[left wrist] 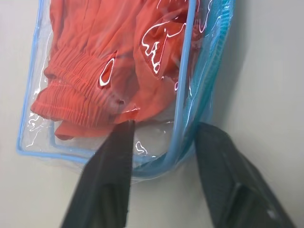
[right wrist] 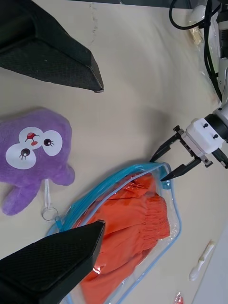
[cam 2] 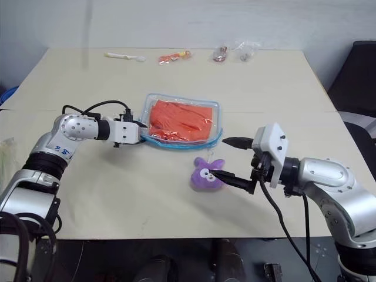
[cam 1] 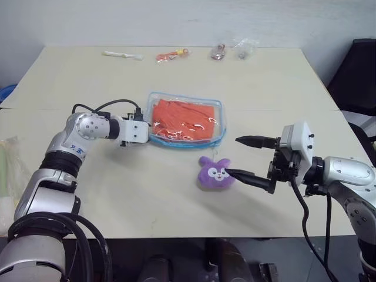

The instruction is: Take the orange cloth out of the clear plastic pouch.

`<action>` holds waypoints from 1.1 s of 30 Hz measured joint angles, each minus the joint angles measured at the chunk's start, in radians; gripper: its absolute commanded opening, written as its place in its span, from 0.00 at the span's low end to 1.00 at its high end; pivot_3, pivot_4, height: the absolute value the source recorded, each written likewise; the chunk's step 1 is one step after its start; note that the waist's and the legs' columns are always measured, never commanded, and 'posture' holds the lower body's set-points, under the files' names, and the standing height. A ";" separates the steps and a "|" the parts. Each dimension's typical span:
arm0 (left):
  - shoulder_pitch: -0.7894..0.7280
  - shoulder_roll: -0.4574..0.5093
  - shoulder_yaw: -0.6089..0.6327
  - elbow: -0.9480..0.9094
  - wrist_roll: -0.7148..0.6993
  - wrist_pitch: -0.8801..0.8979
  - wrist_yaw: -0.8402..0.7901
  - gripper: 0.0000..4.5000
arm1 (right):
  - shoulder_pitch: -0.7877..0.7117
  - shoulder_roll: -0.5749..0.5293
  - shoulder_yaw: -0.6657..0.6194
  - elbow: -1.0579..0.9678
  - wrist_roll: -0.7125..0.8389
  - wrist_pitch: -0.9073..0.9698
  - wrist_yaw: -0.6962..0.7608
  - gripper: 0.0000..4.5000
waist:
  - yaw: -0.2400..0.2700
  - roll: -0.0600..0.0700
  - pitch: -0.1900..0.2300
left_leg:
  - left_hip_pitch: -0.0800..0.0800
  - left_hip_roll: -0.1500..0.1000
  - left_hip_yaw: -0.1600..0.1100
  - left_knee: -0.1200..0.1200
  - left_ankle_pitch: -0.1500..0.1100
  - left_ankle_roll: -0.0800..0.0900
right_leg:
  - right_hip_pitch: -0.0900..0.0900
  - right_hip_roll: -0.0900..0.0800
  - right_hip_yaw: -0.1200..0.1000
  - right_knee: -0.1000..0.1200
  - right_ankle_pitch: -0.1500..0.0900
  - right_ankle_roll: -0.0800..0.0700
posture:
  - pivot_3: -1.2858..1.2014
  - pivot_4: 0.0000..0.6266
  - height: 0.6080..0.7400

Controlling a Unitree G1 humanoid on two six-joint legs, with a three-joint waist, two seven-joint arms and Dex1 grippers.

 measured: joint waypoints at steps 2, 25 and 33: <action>0.010 0.006 0.005 -0.011 -0.015 -0.003 -0.021 0.08 | 0.000 -0.001 0.000 0.000 0.000 0.000 0.000 1.00 | 0.000 0.000 0.000 | 0.000 0.000 0.000 0.000 0.000 0.000 | 0.000 0.000 0.000 0.000 0.000 0.000 | 0.52 0.24 1.00; 0.793 0.266 0.375 -1.165 -0.193 0.659 -0.078 0.00 | 0.086 -0.104 -0.004 0.001 0.034 -0.006 0.149 1.00 | 0.027 0.000 0.000 | 0.000 0.001 -0.002 0.001 -0.001 0.001 | 0.001 0.000 0.002 -0.001 0.000 0.000 | 0.52 0.24 1.00; 0.684 0.233 0.306 -0.947 -0.132 0.438 0.019 0.00 | 0.078 -0.109 0.000 0.003 0.035 -0.009 0.163 1.00 | 0.024 0.000 0.000 | 0.000 0.001 -0.001 0.000 -0.001 0.001 | 0.001 0.001 0.002 -0.001 0.000 0.000 | 0.52 0.24 1.00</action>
